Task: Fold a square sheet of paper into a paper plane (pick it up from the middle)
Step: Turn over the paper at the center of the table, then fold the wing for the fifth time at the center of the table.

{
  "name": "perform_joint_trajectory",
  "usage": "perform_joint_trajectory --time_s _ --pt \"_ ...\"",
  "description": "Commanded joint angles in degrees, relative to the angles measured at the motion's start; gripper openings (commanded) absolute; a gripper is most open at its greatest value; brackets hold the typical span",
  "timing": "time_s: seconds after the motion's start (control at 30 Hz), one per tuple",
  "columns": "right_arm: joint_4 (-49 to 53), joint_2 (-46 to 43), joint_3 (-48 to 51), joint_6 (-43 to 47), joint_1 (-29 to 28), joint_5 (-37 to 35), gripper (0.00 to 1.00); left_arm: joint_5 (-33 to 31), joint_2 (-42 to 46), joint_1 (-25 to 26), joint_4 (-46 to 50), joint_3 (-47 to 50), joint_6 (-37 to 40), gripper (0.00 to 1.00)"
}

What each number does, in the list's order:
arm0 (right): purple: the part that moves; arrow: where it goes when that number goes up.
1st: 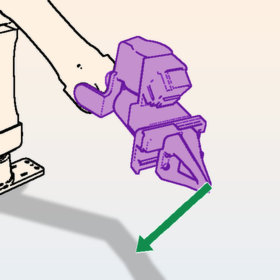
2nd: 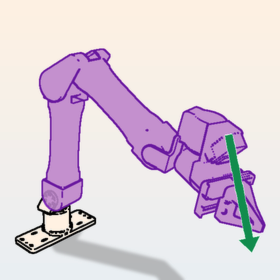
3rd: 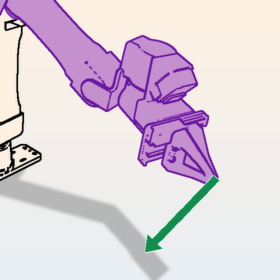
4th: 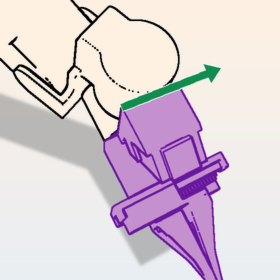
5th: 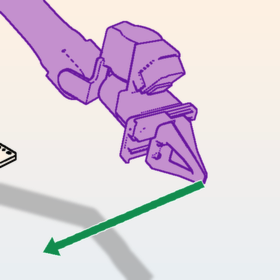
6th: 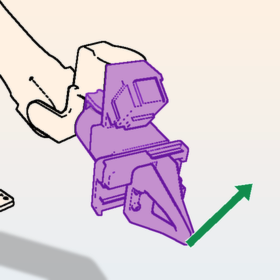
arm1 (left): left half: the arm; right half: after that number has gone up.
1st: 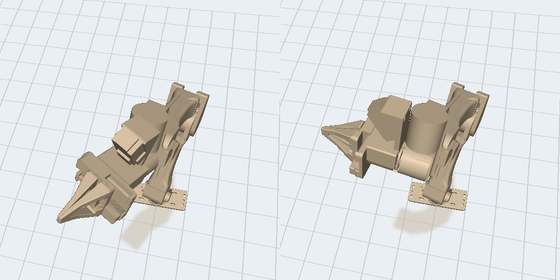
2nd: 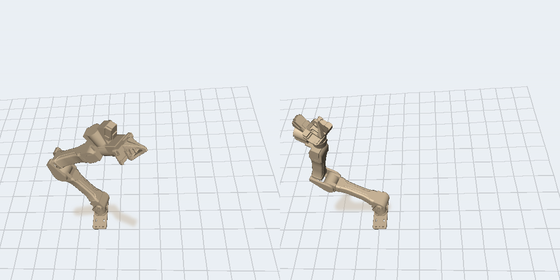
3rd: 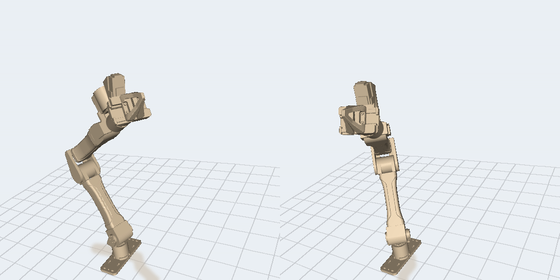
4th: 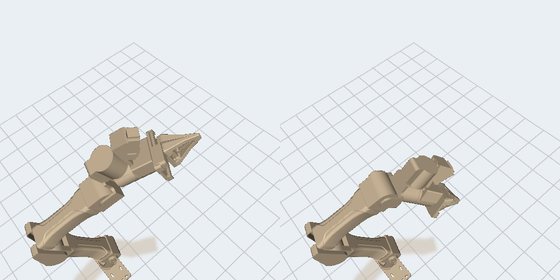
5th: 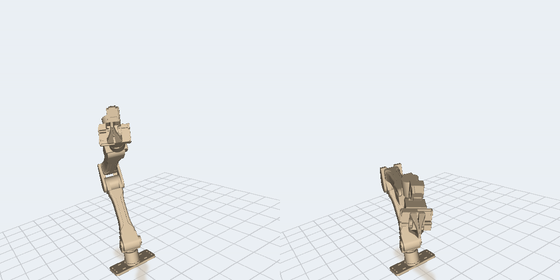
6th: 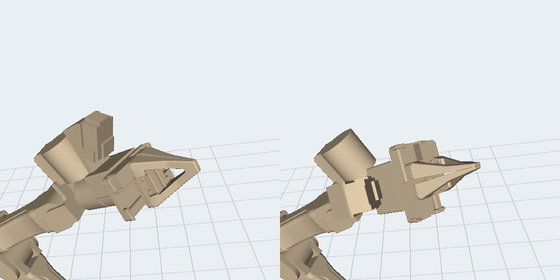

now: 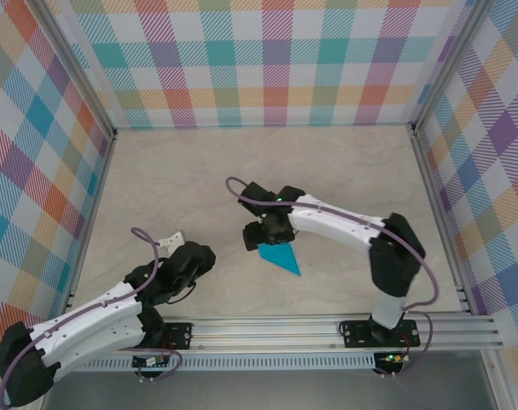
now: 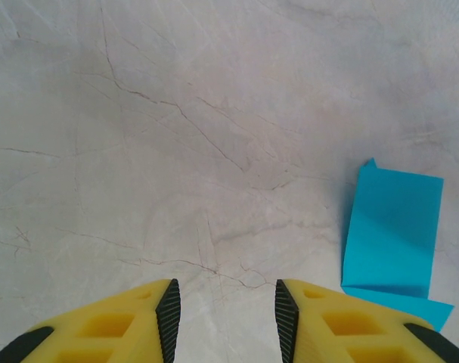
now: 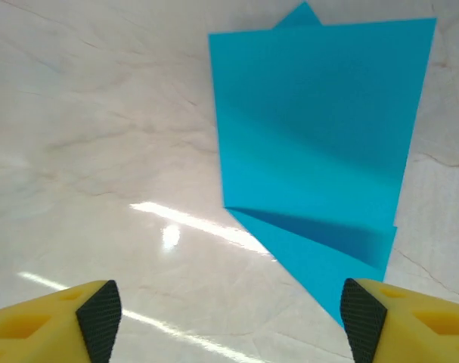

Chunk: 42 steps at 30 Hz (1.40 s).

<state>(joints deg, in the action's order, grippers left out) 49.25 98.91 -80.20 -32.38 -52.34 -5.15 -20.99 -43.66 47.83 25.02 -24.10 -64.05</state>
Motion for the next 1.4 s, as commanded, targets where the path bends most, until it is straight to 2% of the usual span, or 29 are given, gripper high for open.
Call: perform_joint_trajectory --time_s 0.0,0.07,0.17,0.23,0.37,0.67,1.03,1.23,1.37 --pt "-10.6 -7.7 9.5 2.5 5.6 11.2 0.63 1.9 -2.6 -0.7 -2.0 -1.3 1.0 0.4" --pt "-17.3 -12.7 17.2 3.0 9.9 19.9 0.45 3.3 -5.1 -0.7 -3.7 -2.0 1.7 0.4" --pt "-24.2 -16.7 25.7 3.9 15.8 32.5 0.27 6.2 -9.9 -0.7 -6.7 -3.5 2.8 0.4" --pt "-27.3 -16.9 28.9 5.0 17.2 39.1 0.22 8.4 -13.8 -0.7 -8.6 -4.6 3.6 0.4" --pt "-31.7 -13.8 32.1 4.8 18.5 42.8 0.14 12.6 -21.5 -0.7 -13.9 -7.6 5.1 0.39" --pt "-38.1 -5.5 35.0 6.1 24.9 47.3 0.1 18.9 -31.6 -0.6 -18.8 -12.0 5.5 0.37" --pt "-44.2 3.1 38.1 6.1 31.1 49.9 0.08 22.5 -38.2 0.1 -20.9 -15.6 5.8 0.39" --pt "-45.7 4.8 39.7 5.6 32.7 50.2 0.08 23.4 -40.4 0.5 -22.4 -16.6 5.3 0.46" --pt "-45.8 5.1 40.1 5.5 32.7 49.6 0.08 24.8 -43.0 1.4 -25.0 -18.2 5.2 0.57"
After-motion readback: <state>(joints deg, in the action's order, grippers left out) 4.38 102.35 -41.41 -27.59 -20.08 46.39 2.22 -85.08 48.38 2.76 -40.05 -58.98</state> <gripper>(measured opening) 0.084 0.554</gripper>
